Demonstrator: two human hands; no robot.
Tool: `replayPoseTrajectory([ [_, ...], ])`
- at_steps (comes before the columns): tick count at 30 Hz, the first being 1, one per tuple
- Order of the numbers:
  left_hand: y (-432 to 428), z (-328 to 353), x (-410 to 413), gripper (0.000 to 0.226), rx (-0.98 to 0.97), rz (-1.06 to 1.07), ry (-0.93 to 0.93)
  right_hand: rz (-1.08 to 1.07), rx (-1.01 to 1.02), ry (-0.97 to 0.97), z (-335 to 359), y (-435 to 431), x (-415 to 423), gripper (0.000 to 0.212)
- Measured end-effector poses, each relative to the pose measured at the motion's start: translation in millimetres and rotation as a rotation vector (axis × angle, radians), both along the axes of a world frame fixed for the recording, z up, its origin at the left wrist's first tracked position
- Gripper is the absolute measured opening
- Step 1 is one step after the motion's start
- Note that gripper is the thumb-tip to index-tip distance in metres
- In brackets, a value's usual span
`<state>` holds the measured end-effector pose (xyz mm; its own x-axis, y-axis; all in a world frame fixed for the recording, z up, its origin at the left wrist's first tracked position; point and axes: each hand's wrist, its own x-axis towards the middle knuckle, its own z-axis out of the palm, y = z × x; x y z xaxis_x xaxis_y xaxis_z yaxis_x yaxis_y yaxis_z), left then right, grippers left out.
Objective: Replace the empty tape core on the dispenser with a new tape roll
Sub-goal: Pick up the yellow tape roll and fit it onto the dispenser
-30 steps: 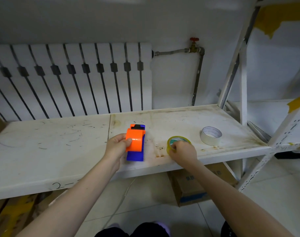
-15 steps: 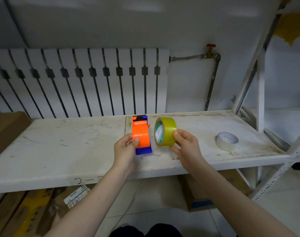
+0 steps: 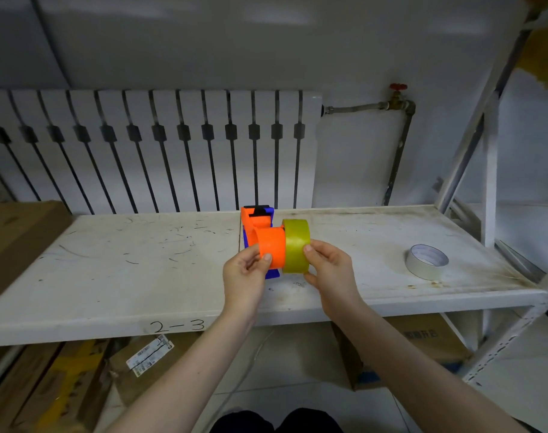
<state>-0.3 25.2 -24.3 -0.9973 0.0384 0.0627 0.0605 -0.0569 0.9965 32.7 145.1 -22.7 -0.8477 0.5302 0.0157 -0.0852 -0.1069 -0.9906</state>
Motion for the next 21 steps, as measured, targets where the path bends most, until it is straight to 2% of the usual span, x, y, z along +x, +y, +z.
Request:
replayPoseTrajectory([
  [3,-0.6,-4.1,-0.5,0.036,-0.016,-0.021,-0.005,-0.014,0.017,-0.035,-1.7,0.4,-1.9,0.026],
  [10,3.5,-9.3,4.6,0.03,-0.03,-0.075,0.007,-0.03,-0.01,-0.08,-3.7,0.5,-4.0,0.033],
  [13,5.0,-12.0,7.3,0.019,-0.013,-0.086,0.007,-0.026,-0.03,-0.079,-7.6,4.3,-2.6,0.036],
  [16,4.2,-14.5,6.8,0.014,-0.016,-0.089,0.038,0.013,-0.117,-0.11,-11.7,8.1,1.8,0.039],
  [21,0.6,-16.9,6.3,0.023,0.013,-0.115,0.104,0.153,-0.207,-0.136,-16.0,15.0,8.2,0.052],
])
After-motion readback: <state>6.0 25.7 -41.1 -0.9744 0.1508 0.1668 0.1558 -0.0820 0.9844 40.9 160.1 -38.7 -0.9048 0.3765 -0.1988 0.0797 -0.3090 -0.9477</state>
